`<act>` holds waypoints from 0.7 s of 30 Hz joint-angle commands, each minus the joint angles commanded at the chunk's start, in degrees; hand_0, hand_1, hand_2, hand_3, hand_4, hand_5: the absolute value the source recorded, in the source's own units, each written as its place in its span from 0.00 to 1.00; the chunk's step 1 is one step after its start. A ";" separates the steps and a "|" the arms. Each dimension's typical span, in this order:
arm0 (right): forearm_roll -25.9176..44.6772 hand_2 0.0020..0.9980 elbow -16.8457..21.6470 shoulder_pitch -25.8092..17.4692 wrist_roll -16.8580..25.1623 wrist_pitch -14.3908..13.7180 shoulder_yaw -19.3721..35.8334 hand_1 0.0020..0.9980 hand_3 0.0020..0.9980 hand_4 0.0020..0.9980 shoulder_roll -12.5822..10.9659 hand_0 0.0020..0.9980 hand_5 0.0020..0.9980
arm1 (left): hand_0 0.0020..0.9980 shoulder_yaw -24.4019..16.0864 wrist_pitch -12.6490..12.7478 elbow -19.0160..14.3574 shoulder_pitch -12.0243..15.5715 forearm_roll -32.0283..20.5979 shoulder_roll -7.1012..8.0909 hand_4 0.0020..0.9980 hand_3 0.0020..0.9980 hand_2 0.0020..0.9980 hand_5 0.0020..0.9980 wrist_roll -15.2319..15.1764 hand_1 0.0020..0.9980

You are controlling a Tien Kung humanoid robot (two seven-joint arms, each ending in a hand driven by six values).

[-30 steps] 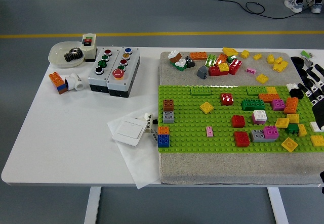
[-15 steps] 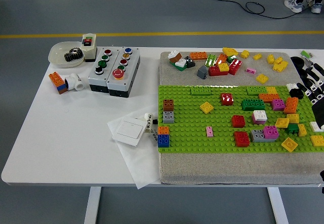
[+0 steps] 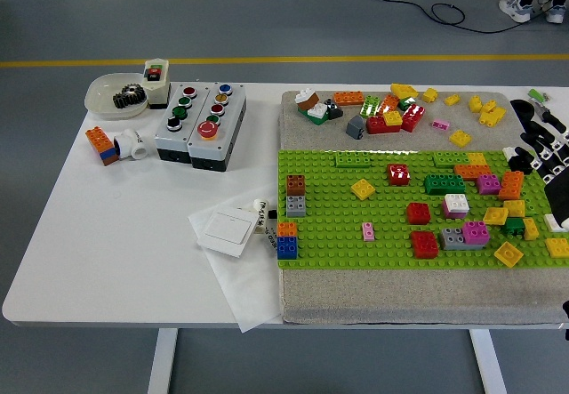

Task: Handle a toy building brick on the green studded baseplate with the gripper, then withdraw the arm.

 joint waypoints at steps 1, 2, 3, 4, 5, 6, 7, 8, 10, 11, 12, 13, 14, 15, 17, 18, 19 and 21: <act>-0.20 0.79 0.08 -0.02 -0.11 -0.07 -0.01 0.76 0.81 1.00 -0.02 0.79 0.88 | 0.73 -0.01 0.00 0.01 0.02 0.01 0.00 0.62 0.60 0.77 0.65 0.01 0.75; -0.37 0.79 0.19 -0.04 -0.23 -0.15 -0.06 0.76 0.81 1.00 -0.05 0.79 0.88 | 0.73 -0.04 0.00 0.02 0.06 0.05 -0.01 0.62 0.60 0.77 0.65 0.02 0.75; -0.48 0.78 0.27 -0.06 -0.30 -0.21 -0.10 0.76 0.80 1.00 -0.07 0.78 0.85 | 0.73 -0.04 0.00 0.01 0.10 0.09 -0.02 0.62 0.60 0.77 0.65 0.03 0.75; -0.56 0.78 0.32 -0.07 -0.34 -0.25 -0.12 0.76 0.80 1.00 -0.08 0.78 0.85 | 0.73 -0.04 0.00 0.01 0.13 0.12 -0.03 0.62 0.60 0.77 0.65 0.03 0.75; -0.58 0.78 0.34 -0.07 -0.35 -0.26 -0.13 0.76 0.80 1.00 -0.09 0.78 0.85 | 0.73 -0.04 0.00 0.01 0.14 0.13 -0.03 0.62 0.60 0.77 0.65 0.03 0.75; -0.62 0.78 0.36 -0.10 -0.38 -0.27 -0.16 0.76 0.80 1.00 -0.09 0.78 0.85 | 0.73 -0.06 0.00 0.01 0.17 0.16 -0.04 0.62 0.60 0.77 0.65 0.04 0.75; -0.65 0.78 0.38 -0.14 -0.42 -0.29 -0.19 0.76 0.80 1.00 -0.09 0.78 0.85 | 0.73 -0.09 0.01 0.01 0.21 0.21 -0.05 0.62 0.60 0.77 0.65 0.06 0.75; -0.72 0.78 0.40 -0.21 -0.49 -0.34 -0.26 0.76 0.80 1.00 -0.10 0.78 0.85 | 0.73 -0.15 0.00 0.01 0.28 0.32 -0.07 0.62 0.60 0.77 0.65 0.10 0.75; -0.80 0.78 0.42 -0.27 -0.59 -0.38 -0.39 0.75 0.80 1.00 -0.13 0.77 0.84 | 0.73 -0.25 -0.04 0.01 0.37 0.49 -0.09 0.62 0.60 0.77 0.65 0.17 0.75; -0.81 0.78 0.42 -0.29 -0.61 -0.39 -0.42 0.75 0.80 1.00 -0.14 0.77 0.84 | 0.73 -0.28 -0.05 0.00 0.40 0.54 -0.09 0.62 0.60 0.77 0.65 0.19 0.75; -0.79 0.78 0.41 -0.33 -0.61 -0.41 -0.47 0.75 0.80 1.00 -0.13 0.77 0.84 | 0.73 -0.31 -0.08 -0.01 0.45 0.62 -0.09 0.62 0.60 0.77 0.65 0.22 0.75; -0.74 0.78 0.39 -0.36 -0.61 -0.46 -0.51 0.75 0.80 1.00 -0.14 0.77 0.84 | 0.73 -0.38 -0.11 -0.01 0.47 0.72 -0.09 0.62 0.60 0.77 0.65 0.26 0.75; -0.68 0.78 0.36 -0.39 -0.62 -0.51 -0.55 0.75 0.80 1.00 -0.14 0.77 0.84 | 0.73 -0.45 -0.14 -0.01 0.50 0.84 -0.10 0.62 0.60 0.77 0.65 0.31 0.75; -0.65 0.78 0.35 -0.45 -0.65 -0.54 -0.56 0.74 0.79 1.00 -0.15 0.77 0.83 | 0.73 -0.51 -0.18 -0.05 0.50 0.98 -0.09 0.62 0.60 0.77 0.65 0.36 0.75; -0.60 0.78 0.34 -0.54 -0.67 -0.55 -0.56 0.74 0.79 1.00 -0.16 0.77 0.83 | 0.73 -0.48 -0.20 -0.08 0.51 0.99 -0.07 0.62 0.60 0.77 0.65 0.34 0.75; -0.58 0.78 0.33 -0.59 -0.69 -0.55 -0.54 0.74 0.79 1.00 -0.18 0.77 0.83 | 0.73 -0.47 -0.20 -0.09 0.52 1.00 -0.07 0.62 0.60 0.77 0.65 0.33 0.75; -0.56 0.78 0.32 -0.62 -0.70 -0.56 -0.53 0.74 0.79 1.00 -0.21 0.77 0.83 | 0.73 -0.50 -0.21 -0.10 0.53 1.03 -0.06 0.62 0.60 0.77 0.65 0.34 0.75; -0.49 0.78 0.32 -0.68 -0.71 -0.57 -0.45 0.74 0.78 1.00 -0.29 0.77 0.83 | 0.73 -0.48 -0.22 -0.12 0.55 1.00 -0.07 0.62 0.60 0.77 0.65 0.34 0.75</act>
